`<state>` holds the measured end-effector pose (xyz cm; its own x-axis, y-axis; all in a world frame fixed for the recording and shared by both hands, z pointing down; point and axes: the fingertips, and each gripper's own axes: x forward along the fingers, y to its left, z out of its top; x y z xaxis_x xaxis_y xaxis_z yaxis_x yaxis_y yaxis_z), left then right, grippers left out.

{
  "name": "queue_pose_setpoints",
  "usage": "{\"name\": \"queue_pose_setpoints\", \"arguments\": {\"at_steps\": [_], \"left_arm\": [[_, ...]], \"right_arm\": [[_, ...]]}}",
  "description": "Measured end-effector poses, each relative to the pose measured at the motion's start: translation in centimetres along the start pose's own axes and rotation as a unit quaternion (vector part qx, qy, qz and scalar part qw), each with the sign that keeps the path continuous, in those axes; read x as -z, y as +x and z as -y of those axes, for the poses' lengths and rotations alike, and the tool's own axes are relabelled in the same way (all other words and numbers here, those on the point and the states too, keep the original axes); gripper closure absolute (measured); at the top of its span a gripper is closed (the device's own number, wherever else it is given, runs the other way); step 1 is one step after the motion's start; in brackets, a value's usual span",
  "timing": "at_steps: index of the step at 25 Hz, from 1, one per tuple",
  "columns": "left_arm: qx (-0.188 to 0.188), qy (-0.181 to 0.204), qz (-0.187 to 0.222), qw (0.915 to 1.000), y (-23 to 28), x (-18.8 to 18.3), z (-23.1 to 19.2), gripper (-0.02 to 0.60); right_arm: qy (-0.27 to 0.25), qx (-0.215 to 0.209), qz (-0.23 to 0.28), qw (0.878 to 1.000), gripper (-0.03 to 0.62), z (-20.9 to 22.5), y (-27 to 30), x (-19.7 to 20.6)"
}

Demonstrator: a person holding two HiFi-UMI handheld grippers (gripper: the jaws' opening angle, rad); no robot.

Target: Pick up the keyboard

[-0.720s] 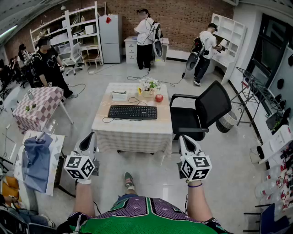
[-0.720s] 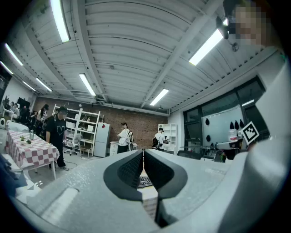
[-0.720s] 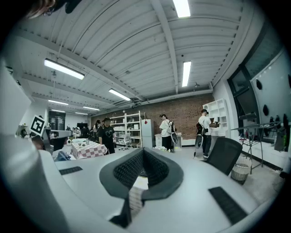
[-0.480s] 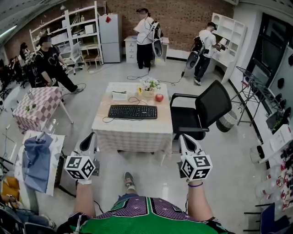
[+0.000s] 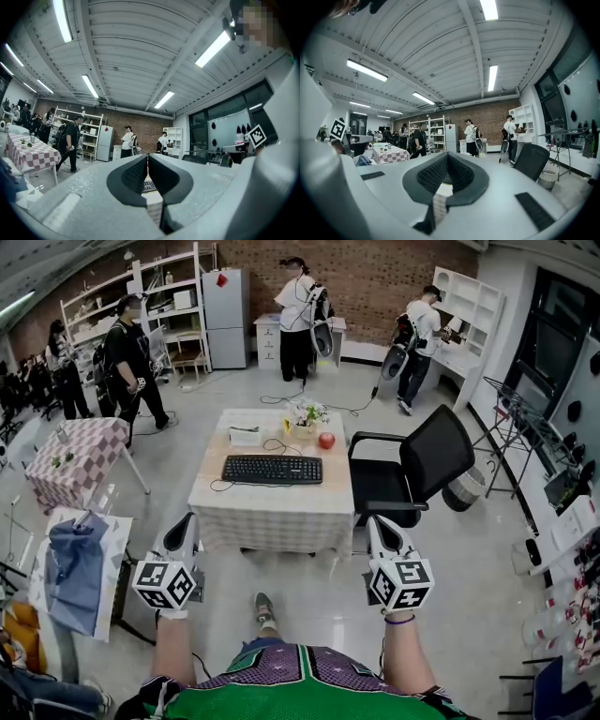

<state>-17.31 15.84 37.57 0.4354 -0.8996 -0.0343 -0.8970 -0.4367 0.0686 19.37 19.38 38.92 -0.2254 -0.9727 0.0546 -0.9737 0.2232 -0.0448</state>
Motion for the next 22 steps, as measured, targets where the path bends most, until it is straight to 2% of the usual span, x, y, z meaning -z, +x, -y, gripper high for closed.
{"name": "queue_pose_setpoints", "arguments": {"at_steps": [4, 13, 22], "left_arm": [[0.000, -0.001, -0.008, 1.0000, 0.1, 0.6, -0.4, 0.561], [0.006, 0.002, -0.021, 0.9998, 2.8, 1.4, -0.9, 0.561], [0.001, -0.003, -0.030, 0.9995, 8.3, 2.4, -4.1, 0.561]], "right_arm": [[0.005, -0.010, -0.003, 1.000, 0.592, -0.6, 0.4, 0.6], [0.016, -0.002, -0.017, 1.000, 0.592, 0.8, 2.6, 1.6], [0.015, -0.002, -0.031, 0.999, 0.592, 2.3, 9.1, 1.8]]}}
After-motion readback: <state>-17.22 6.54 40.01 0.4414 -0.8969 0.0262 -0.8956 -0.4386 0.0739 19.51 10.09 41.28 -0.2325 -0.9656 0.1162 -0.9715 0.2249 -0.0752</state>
